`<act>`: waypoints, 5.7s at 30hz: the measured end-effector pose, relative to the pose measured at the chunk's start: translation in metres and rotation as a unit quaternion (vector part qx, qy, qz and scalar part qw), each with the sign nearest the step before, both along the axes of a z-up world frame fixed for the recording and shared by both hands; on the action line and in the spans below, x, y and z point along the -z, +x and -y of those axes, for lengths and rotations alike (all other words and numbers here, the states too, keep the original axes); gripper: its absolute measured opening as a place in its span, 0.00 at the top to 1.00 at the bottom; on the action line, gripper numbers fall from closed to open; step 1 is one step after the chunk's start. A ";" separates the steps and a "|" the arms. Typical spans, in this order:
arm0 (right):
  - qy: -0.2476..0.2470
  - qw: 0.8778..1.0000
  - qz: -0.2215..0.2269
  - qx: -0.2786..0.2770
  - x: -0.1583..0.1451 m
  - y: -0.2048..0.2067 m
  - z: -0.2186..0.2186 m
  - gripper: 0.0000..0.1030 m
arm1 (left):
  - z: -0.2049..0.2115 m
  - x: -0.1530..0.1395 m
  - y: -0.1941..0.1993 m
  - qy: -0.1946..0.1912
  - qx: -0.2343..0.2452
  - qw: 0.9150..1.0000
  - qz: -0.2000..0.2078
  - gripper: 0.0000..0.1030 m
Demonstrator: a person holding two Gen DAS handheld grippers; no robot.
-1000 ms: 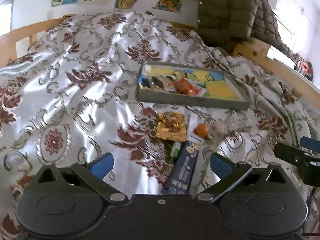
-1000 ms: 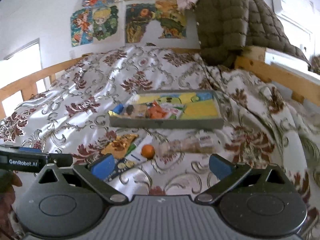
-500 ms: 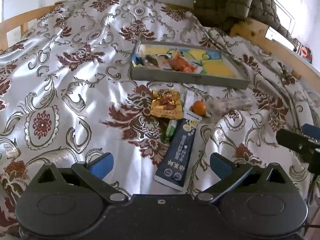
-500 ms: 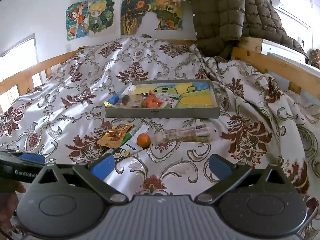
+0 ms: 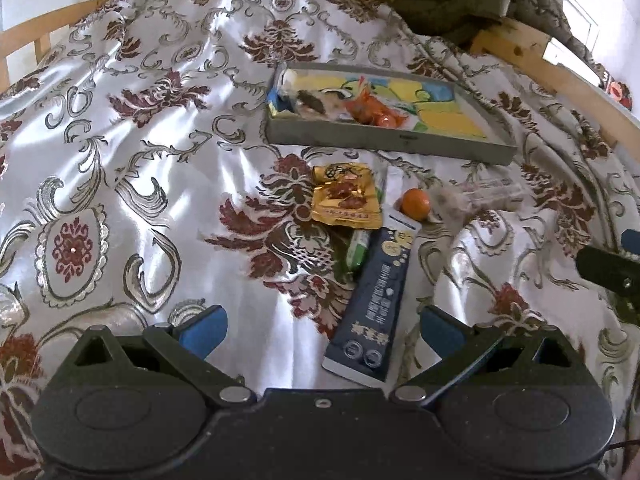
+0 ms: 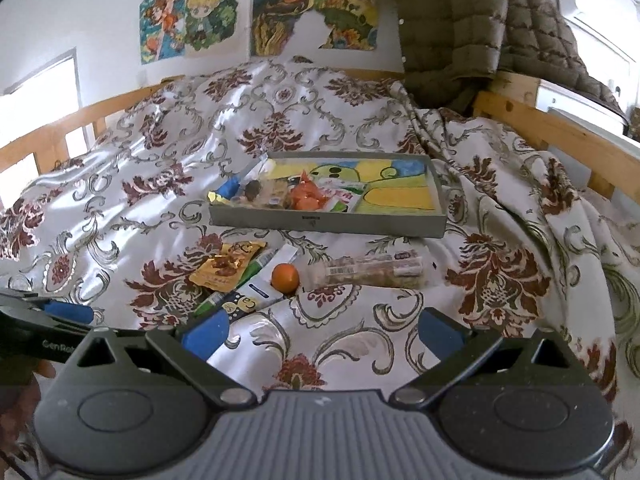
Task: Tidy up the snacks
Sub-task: 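Move both tools back toward the remaining snacks beside the tray, then grasp the blue-white stick pack with the left tool while the right tool grasps the clear snack bar, then carry the stick pack and snack bar over the gray tray, then lower both items into the tray and open both tools to release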
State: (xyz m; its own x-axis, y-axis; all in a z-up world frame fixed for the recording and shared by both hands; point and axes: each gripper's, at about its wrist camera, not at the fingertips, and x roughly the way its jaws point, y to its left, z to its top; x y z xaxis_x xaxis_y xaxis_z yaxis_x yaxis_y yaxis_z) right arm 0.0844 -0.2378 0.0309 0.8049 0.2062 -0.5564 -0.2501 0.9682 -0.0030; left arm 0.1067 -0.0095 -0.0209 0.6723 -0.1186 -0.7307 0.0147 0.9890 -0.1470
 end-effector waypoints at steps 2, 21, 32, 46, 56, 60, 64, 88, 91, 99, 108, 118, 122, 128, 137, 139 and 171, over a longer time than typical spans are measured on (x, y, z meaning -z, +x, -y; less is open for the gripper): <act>-0.006 1.000 -0.008 -0.008 0.000 0.010 0.000 0.00 | 0.000 0.002 0.007 0.009 -0.004 1.000 -0.007 0.01; -0.048 0.993 -0.060 -0.086 0.019 0.149 0.041 0.00 | 0.023 0.019 0.042 0.077 0.041 0.996 -0.015 0.01; -0.128 0.952 -0.099 -0.259 0.045 0.216 0.034 0.06 | 0.031 0.028 0.054 0.077 0.085 0.993 -0.010 0.06; -0.204 0.888 -0.163 -0.378 0.052 0.235 0.013 0.18 | 0.044 0.039 0.065 0.053 0.137 0.988 -0.039 0.52; -0.237 0.890 -0.156 -0.357 0.072 0.216 0.002 0.34 | 0.044 0.036 0.065 0.029 0.102 0.993 -0.050 0.65; -0.248 0.900 -0.138 -0.331 0.071 0.196 -0.001 0.41 | 0.043 0.032 0.062 0.009 0.083 0.995 -0.052 0.68; -0.252 0.909 -0.122 -0.309 0.069 0.171 -0.008 0.47 | 0.045 0.028 0.056 -0.017 0.078 0.995 -0.054 0.70; -0.051 0.978 -0.121 -0.163 0.027 0.095 0.014 0.58 | 0.024 0.001 0.026 -0.162 0.055 0.985 -0.038 0.76; -0.018 0.983 -0.114 -0.145 0.019 0.091 0.022 0.58 | 0.023 -0.009 0.024 -0.158 0.056 0.986 -0.012 0.76; 0.042 0.990 -0.074 -0.117 -0.010 0.095 0.031 0.58 | 0.029 -0.039 0.057 -0.153 0.057 0.986 0.045 0.76; 0.082 0.993 -0.042 -0.077 -0.049 0.156 0.038 0.58 | 0.040 -0.079 0.129 -0.122 0.067 0.985 0.104 0.76; 0.110 0.990 -0.060 -0.064 -0.038 0.266 0.046 0.58 | 0.066 -0.091 0.224 -0.114 0.088 0.982 0.119 0.76; 0.116 0.990 -0.061 -0.056 -0.021 0.304 0.054 0.58 | 0.071 -0.083 0.258 -0.120 0.083 0.981 0.127 0.76; 0.115 0.990 -0.073 -0.041 0.011 0.334 0.054 0.58 | 0.072 -0.057 0.303 -0.118 0.063 0.985 0.112 0.76; 0.075 0.993 -0.092 -0.025 0.047 0.349 0.037 0.58 | 0.072 -0.016 0.337 -0.126 0.063 0.988 0.069 0.76; 0.066 0.993 -0.096 -0.017 0.052 0.350 0.036 0.57 | 0.075 -0.009 0.340 -0.125 0.065 0.988 0.060 0.75; 0.061 0.996 0.060 0.030 -0.080 0.223 0.033 0.00 | 0.039 -0.128 0.205 -0.060 0.006 0.979 0.193 0.01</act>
